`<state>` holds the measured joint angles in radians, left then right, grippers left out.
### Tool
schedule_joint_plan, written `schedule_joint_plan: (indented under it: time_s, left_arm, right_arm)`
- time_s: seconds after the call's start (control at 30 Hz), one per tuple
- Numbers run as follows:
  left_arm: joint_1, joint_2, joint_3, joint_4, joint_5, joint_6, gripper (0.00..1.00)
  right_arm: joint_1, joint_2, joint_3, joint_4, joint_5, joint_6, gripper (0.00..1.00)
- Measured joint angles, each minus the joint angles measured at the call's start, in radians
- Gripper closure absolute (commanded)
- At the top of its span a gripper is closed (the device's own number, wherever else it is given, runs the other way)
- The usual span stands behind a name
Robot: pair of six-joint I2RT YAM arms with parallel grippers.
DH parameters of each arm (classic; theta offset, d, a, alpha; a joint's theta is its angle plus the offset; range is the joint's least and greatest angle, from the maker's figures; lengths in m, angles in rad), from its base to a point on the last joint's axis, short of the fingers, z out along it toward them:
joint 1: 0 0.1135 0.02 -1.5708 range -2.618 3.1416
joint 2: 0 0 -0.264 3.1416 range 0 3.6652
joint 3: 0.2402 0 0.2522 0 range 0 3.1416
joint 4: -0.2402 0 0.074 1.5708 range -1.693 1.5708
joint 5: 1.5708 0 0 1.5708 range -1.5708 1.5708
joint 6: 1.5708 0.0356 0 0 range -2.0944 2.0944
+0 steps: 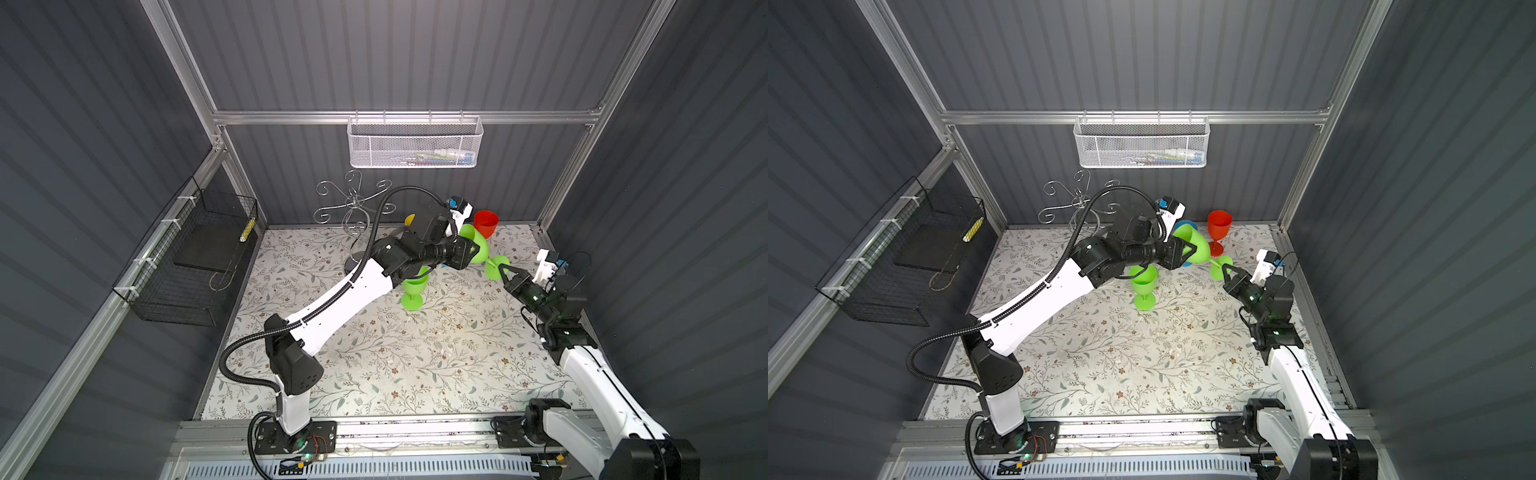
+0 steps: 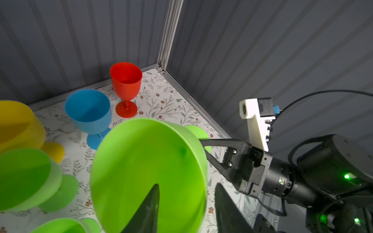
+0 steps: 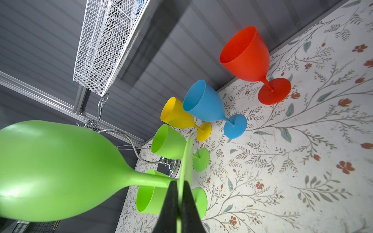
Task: Take the wine glass off the wine glass rack
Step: 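Turn the green glass upright and lower it beside the other glasses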
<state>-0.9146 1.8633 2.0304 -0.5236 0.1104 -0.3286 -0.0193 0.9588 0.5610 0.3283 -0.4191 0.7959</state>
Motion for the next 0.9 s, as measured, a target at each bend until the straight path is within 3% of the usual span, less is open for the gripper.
schedule_joint_plan:
  time_s: [0.27, 0.33, 0.43, 0.57, 0.73, 0.9]
  left_arm:
    - [0.0, 0.023, 0.024, 0.0, 0.029, -0.006, 0.98]
    - [-0.001, 0.027, 0.039, -0.002, 0.05, -0.01, 1.0]
    - [-0.007, 0.034, 0.061, -0.014, 0.048, -0.005, 1.0]
    - [0.0, 0.063, 0.085, -0.02, 0.022, 0.003, 1.0]
    - [0.002, 0.123, 0.114, -0.058, -0.013, 0.031, 1.0]
    - [0.005, 0.208, 0.17, -0.113, -0.053, 0.074, 1.0]
  right_arm:
    - [0.0, 0.019, -0.018, 0.014, -0.002, -0.013, 0.97]
    - [0.002, 0.025, -0.018, 0.016, -0.005, -0.014, 0.92]
    - [0.001, 0.024, -0.018, 0.023, 0.002, -0.021, 0.81]
    - [0.0, 0.024, -0.018, 0.016, 0.028, -0.041, 0.55]
    - [0.0, 0.024, -0.014, -0.031, 0.116, -0.076, 0.3]
    - [0.0, 0.027, 0.008, -0.111, 0.203, -0.105, 0.15]
